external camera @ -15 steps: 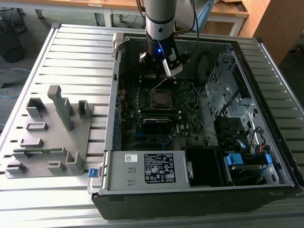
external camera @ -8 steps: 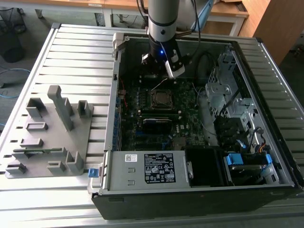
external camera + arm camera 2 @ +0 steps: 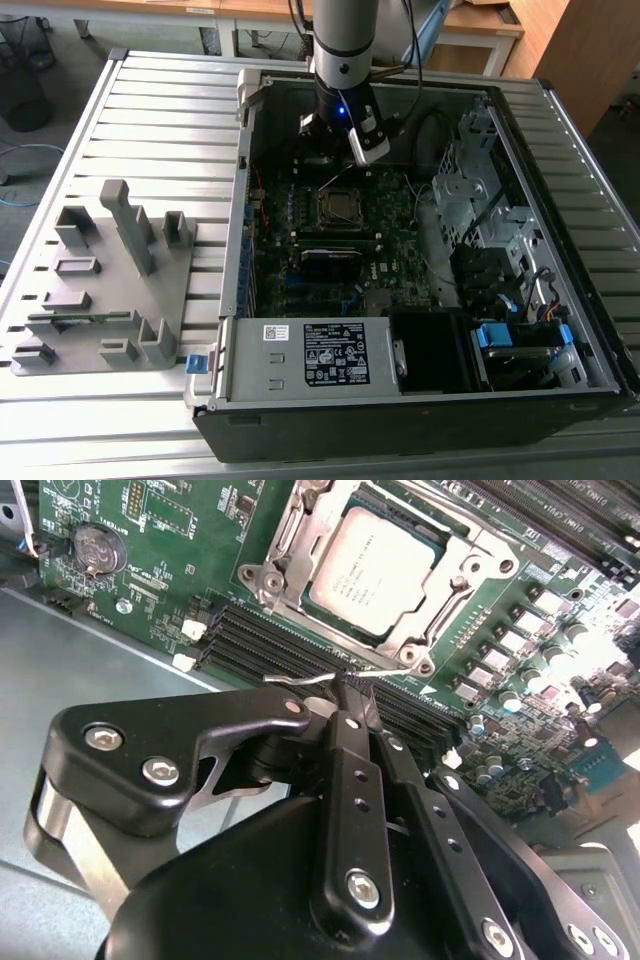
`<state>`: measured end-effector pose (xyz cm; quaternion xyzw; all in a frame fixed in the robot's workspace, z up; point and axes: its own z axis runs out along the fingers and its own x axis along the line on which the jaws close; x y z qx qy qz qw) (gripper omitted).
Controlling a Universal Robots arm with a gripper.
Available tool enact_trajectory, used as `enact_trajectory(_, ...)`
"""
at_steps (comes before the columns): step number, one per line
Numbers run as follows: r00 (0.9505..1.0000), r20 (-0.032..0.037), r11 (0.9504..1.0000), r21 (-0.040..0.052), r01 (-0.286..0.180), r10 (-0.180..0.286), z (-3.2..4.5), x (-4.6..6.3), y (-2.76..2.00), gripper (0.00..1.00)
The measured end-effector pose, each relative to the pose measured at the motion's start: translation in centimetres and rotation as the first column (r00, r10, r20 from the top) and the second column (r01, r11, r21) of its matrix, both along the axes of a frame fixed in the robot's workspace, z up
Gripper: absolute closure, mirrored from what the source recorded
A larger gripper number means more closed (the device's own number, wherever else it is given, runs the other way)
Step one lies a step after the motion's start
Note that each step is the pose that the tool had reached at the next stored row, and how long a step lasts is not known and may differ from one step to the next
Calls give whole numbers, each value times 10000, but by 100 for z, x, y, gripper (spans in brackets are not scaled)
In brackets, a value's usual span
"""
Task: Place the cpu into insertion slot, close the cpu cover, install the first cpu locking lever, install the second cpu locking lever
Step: 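Install the first cpu locking lever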
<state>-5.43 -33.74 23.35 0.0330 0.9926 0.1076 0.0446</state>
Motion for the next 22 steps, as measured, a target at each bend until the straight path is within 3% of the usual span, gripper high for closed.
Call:
enact_trajectory(2,10000,0,10000,0,0,0,-8,4,17,90)
enact_trajectory(16,10000,0,10000,3,2,-2,-46,5,18,90)
enact_trajectory(22,10000,1,10000,3,1,-1,-73,9,56,90)
